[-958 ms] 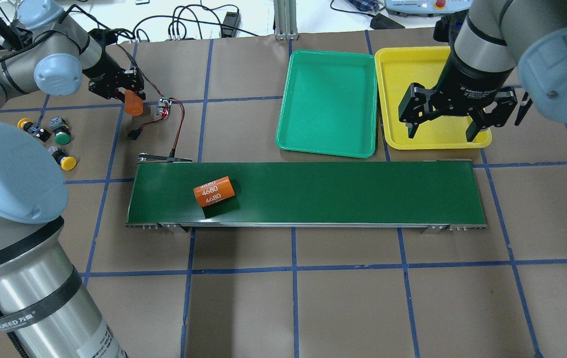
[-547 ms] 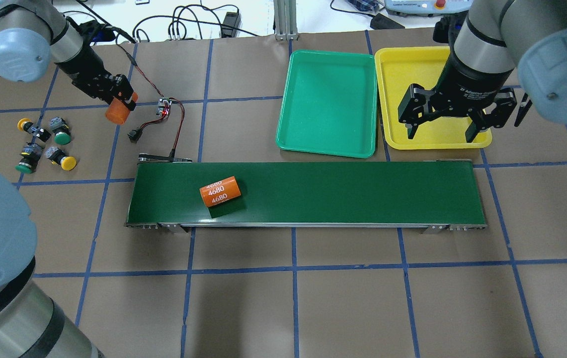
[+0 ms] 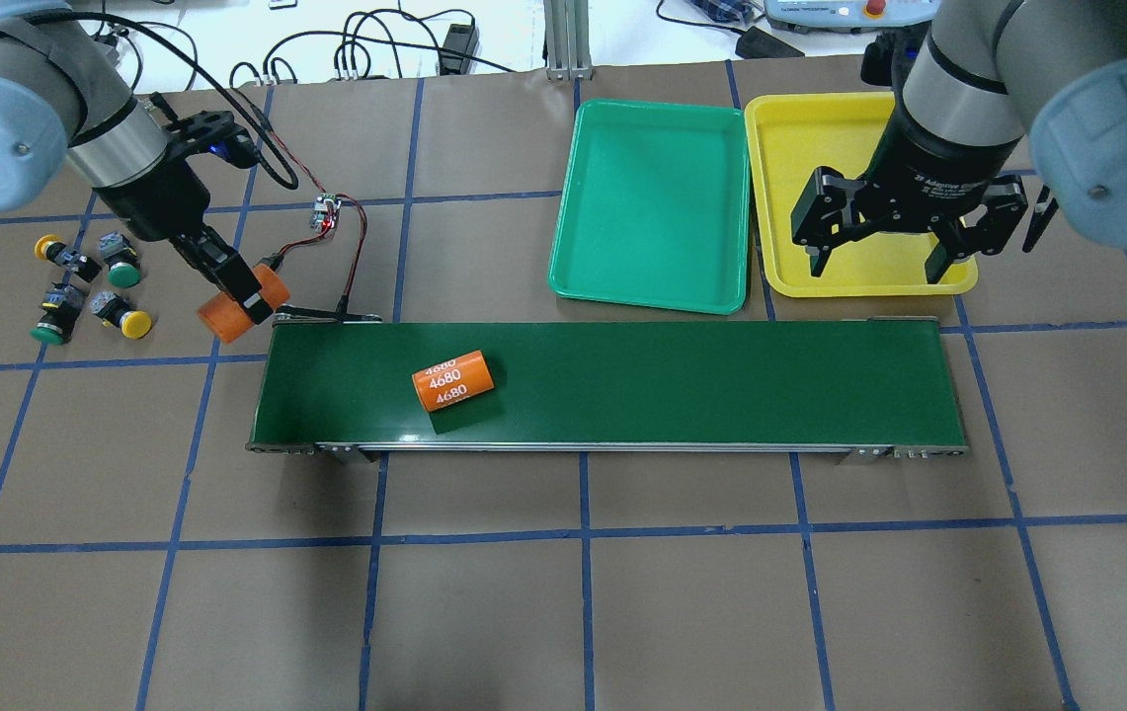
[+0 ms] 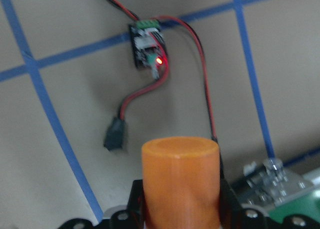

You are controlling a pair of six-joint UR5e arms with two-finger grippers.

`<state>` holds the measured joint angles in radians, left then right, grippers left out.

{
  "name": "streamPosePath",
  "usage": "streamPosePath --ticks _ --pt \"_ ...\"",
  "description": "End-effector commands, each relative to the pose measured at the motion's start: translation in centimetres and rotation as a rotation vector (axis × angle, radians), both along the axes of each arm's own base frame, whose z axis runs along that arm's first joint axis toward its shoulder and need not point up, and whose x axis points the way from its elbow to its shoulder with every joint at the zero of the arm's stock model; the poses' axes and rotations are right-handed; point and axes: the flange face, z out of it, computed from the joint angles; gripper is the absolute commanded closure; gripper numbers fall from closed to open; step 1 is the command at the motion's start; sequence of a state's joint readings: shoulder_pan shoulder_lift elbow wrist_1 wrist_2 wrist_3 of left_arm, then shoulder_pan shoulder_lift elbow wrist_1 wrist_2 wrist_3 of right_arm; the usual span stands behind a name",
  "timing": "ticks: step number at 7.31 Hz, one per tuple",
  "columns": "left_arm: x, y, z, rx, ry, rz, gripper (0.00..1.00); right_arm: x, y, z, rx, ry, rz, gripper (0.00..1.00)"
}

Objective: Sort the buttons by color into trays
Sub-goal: 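Lower the second orange cylinder onto the belt and release it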

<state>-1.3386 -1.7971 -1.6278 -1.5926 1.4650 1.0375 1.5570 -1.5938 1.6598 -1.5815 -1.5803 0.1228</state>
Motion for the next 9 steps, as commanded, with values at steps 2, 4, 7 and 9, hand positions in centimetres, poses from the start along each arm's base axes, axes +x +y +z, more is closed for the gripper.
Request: streamPosePath --ticks 2,4,7,9 --pt "-4.8 2.7 -0.9 -0.069 0.031 -0.363 1.00 0.0 0.0 0.0 0.000 0.000 0.000 0.00" --pt "-4.7 3.8 -4.5 -0.133 0.044 -0.514 1.00 0.0 0.0 0.0 0.000 0.001 0.000 0.00" --pt "-5.1 5.5 -7.8 -0.137 0.039 -0.504 1.00 0.0 0.0 0.0 0.000 0.000 0.000 0.00" --pt "-5.4 5.3 -8.5 -0.160 0.031 -0.487 0.55 0.0 0.0 0.0 0.000 0.000 0.000 0.00"
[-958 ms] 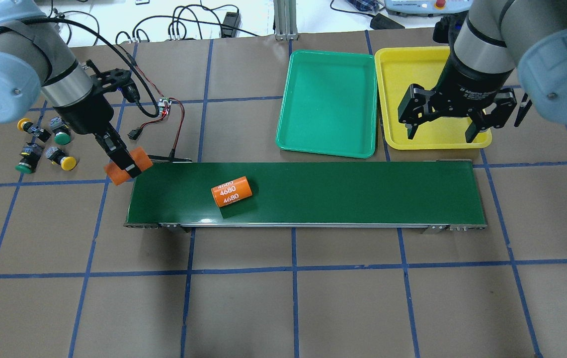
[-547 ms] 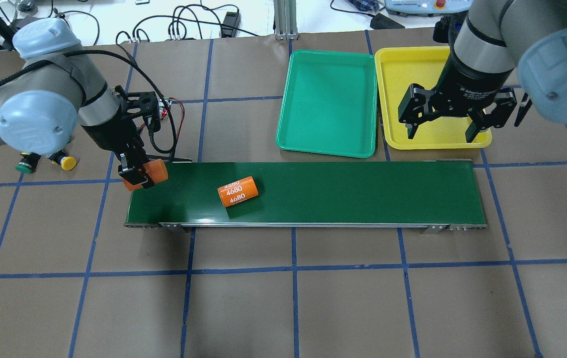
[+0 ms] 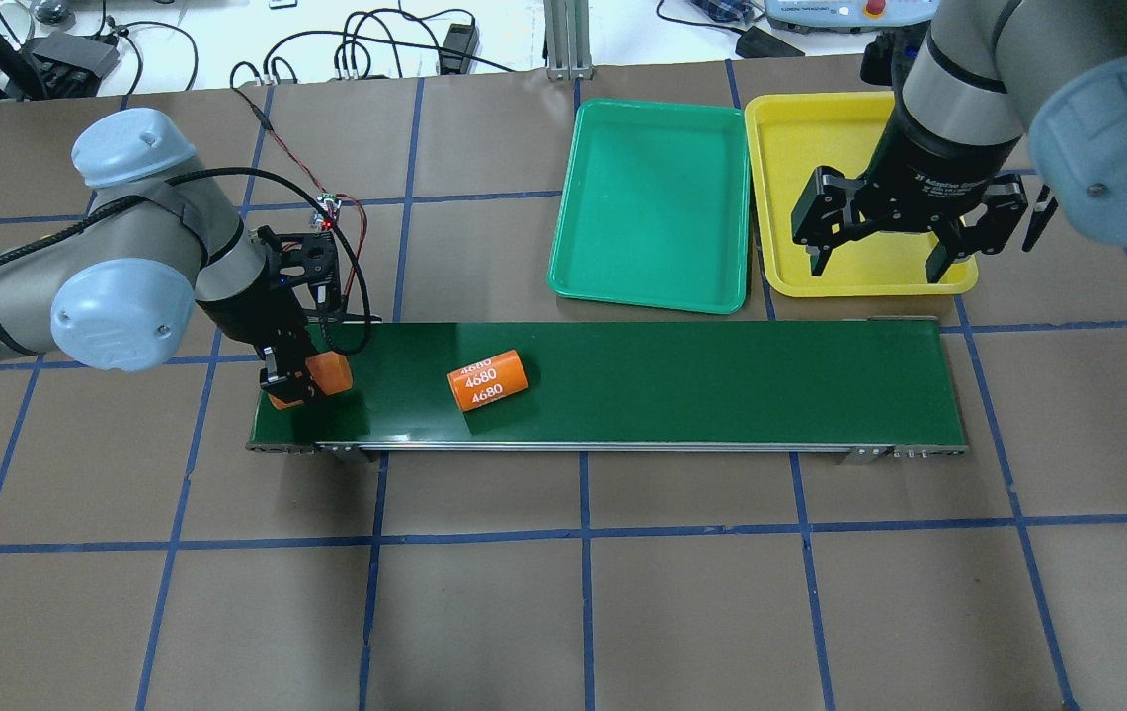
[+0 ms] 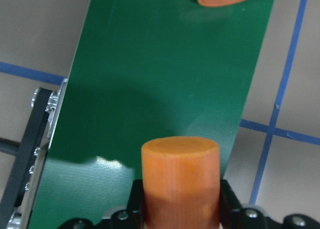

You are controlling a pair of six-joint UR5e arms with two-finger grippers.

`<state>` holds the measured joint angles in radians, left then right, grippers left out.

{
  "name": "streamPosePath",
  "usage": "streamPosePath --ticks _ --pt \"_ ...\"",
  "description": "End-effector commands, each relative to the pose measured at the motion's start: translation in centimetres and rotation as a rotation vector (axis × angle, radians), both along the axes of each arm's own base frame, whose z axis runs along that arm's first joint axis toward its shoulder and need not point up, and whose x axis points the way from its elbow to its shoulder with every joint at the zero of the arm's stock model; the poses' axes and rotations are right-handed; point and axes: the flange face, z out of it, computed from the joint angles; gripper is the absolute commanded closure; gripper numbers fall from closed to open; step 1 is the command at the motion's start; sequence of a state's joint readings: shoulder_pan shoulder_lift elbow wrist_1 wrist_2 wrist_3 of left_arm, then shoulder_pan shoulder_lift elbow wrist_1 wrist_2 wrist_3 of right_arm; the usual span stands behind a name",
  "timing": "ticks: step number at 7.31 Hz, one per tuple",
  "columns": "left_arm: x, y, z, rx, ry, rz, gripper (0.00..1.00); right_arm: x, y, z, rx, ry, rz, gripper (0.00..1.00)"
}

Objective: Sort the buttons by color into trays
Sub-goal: 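Lower the second orange cylinder onto the belt and release it, then grasp a green-capped push-button from the cluster with the left gripper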

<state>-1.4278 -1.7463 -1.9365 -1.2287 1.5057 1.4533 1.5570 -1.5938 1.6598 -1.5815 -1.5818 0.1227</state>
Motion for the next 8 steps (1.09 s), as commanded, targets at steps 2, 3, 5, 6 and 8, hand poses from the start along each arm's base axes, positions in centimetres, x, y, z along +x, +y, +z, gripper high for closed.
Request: streamPosePath --ticks 2,3,5,6,8 --pt "-0.4 0.0 0.2 -0.019 -0.012 0.062 0.05 0.0 0.0 0.0 0.000 0.001 0.000 0.00" --pt "0.7 -0.3 2.4 -0.044 -0.054 0.193 0.01 0.0 0.0 0.0 0.000 0.004 0.000 0.00" --pt "4.2 -2.4 7.8 -0.063 -0.116 0.443 0.00 0.0 0.0 0.0 0.000 0.001 0.000 0.00" --pt "12.2 -3.6 8.2 -0.021 -0.117 0.662 0.00 0.0 0.0 -0.1 0.003 -0.002 0.000 0.00" --pt "21.1 -6.7 5.9 0.038 -0.068 1.193 0.00 0.0 0.1 -0.3 0.006 -0.002 0.000 0.00"
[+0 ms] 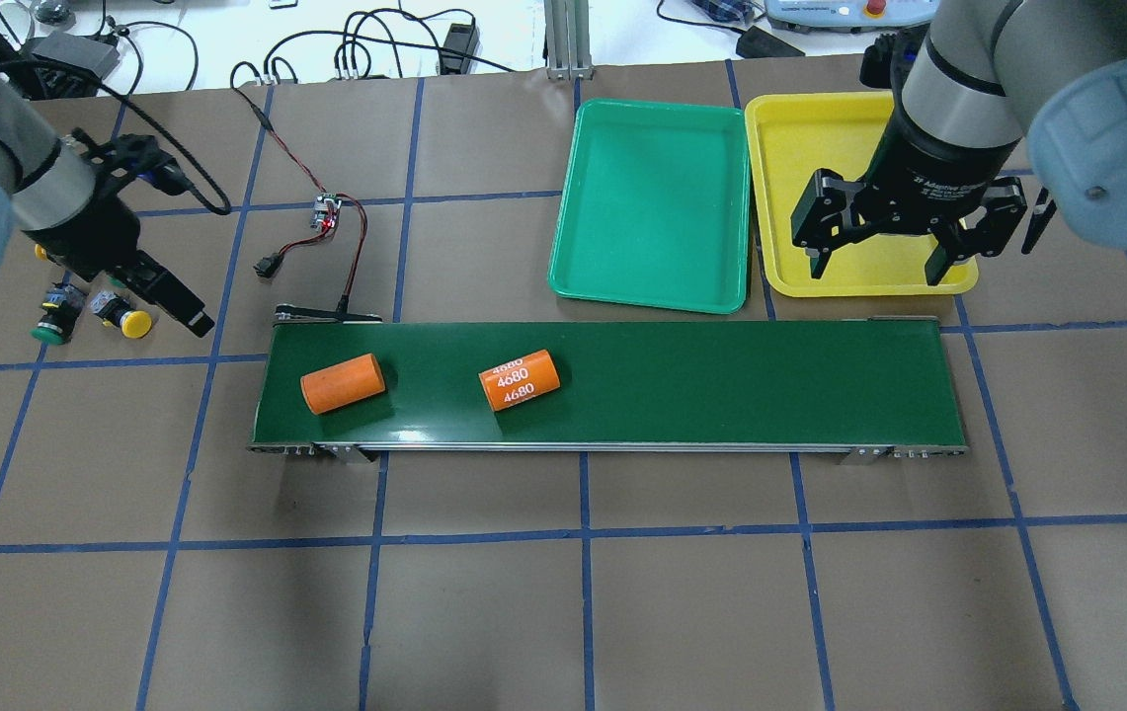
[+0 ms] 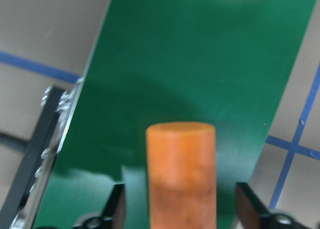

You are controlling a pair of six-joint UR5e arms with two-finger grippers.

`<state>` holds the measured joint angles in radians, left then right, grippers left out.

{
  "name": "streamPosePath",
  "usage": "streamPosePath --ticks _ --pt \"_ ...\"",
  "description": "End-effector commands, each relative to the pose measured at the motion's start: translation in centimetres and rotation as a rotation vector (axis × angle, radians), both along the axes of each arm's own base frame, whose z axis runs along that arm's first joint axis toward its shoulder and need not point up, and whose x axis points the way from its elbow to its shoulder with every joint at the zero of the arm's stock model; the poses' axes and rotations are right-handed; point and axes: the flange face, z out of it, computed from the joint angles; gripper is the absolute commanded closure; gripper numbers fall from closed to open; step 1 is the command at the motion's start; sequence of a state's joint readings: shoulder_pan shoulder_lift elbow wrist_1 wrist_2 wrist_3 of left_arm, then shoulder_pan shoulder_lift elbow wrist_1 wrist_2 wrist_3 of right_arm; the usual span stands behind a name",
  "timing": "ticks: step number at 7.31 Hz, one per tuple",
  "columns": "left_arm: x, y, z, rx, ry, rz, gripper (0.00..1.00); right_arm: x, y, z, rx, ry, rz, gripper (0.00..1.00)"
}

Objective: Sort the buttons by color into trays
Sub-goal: 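Grasp a green-capped push-button from the cluster with the left gripper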

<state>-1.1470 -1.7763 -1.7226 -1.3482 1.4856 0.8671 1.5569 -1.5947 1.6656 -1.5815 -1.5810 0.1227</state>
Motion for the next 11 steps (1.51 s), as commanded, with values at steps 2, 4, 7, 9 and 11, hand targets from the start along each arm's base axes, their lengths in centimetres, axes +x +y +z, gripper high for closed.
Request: streamPosePath --ticks 2,4,7,9,11 --pt "8.4 -7.3 -2.5 0.000 -0.028 0.492 0.00 0.0 0.0 -0.1 0.001 0.001 0.000 0.00" --pt "12.4 -11.0 -6.0 -0.032 -0.149 0.509 0.00 0.0 0.1 0.0 0.000 0.002 0.000 0.00" --pt "16.7 -10.1 -12.1 0.044 -0.127 0.673 0.00 0.0 0.1 0.0 -0.002 0.002 0.000 0.00" --pt "16.9 -10.2 -13.8 0.060 -0.113 0.693 0.00 0.0 0.1 0.0 -0.002 0.002 0.000 0.00" --pt "16.6 -10.4 -15.6 0.079 -0.079 0.727 0.00 0.0 0.2 0.0 0.000 0.001 0.000 0.00"
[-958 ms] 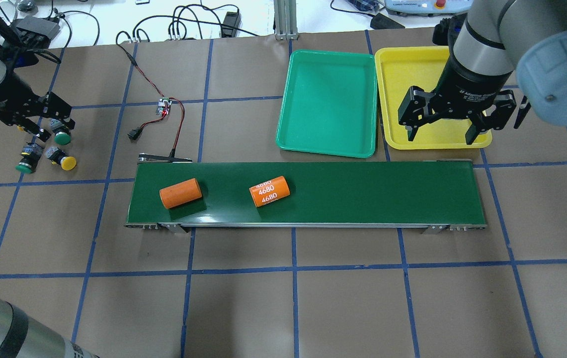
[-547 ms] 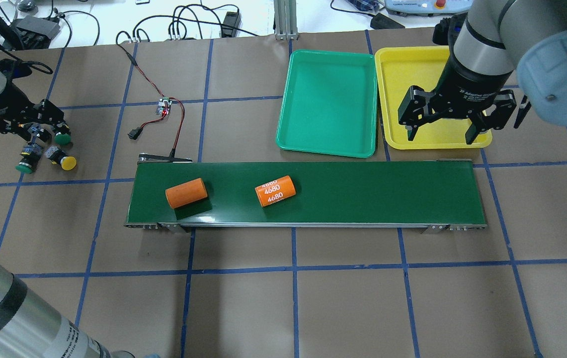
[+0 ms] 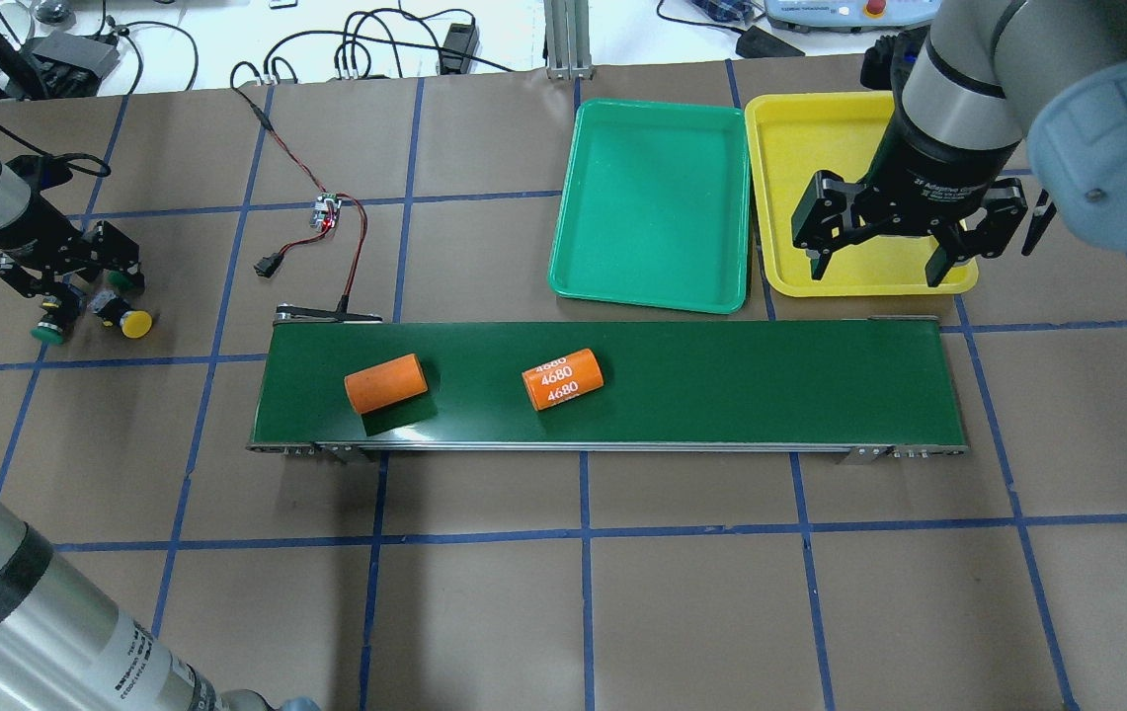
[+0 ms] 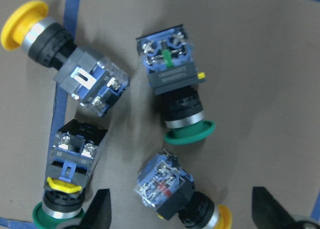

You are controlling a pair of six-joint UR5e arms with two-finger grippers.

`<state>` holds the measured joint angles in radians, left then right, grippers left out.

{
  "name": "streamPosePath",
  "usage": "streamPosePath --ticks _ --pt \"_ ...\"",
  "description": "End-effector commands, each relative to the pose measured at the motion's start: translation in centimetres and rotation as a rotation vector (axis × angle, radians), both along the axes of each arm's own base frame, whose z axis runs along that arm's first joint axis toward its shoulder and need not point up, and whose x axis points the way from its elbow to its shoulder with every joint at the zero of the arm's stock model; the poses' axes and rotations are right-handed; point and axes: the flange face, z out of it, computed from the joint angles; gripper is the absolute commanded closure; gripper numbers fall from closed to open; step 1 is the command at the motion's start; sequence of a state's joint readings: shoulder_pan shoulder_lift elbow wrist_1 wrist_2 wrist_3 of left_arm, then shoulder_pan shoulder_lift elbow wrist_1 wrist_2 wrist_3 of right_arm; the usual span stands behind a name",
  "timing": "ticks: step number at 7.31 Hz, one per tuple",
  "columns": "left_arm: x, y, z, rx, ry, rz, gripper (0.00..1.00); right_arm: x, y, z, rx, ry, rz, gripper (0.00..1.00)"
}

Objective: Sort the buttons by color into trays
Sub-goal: 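Grasp a green-capped push-button from the cluster with the left gripper, then carry the green-capped button onto the belt and open the left gripper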

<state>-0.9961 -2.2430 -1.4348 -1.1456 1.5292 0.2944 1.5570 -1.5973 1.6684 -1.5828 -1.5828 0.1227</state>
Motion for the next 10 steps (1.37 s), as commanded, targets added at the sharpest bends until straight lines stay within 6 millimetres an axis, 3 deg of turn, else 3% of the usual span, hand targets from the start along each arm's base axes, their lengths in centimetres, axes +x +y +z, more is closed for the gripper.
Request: streamPosePath --ticks 1,3,4,5,7,8,9,10 --pt "0.0 -0.1 -1.3 0.009 0.017 0.023 0.06 0.0 0.0 0.0 -0.001 0.000 0.000 0.00" --pt "0.9 0.5 -1.6 0.025 0.024 0.027 0.64 0.0 0.0 0.0 0.001 -0.001 0.000 0.00" --pt "0.9 0.6 -1.0 0.025 0.018 0.027 0.85 0.0 0.0 0.0 -0.001 -0.001 0.000 0.00" --pt "0.8 1.3 -0.1 0.058 0.040 0.033 1.00 0.0 0.1 0.0 0.001 0.002 0.000 0.00" --pt "-0.5 1.6 2.8 0.095 0.060 0.033 1.00 0.0 0.0 0.0 0.001 -0.001 0.000 0.00" --pt "-2.2 2.5 5.7 0.122 0.077 0.059 1.00 0.0 0.0 0.0 -0.001 -0.001 0.000 0.00" --pt "-5.9 3.2 8.0 0.109 0.094 -0.043 1.00 0.0 0.0 0.0 -0.001 0.003 0.000 0.00" --pt "-11.3 4.4 9.6 0.108 0.097 -0.147 1.00 0.0 0.1 0.0 0.001 -0.001 0.000 0.00"
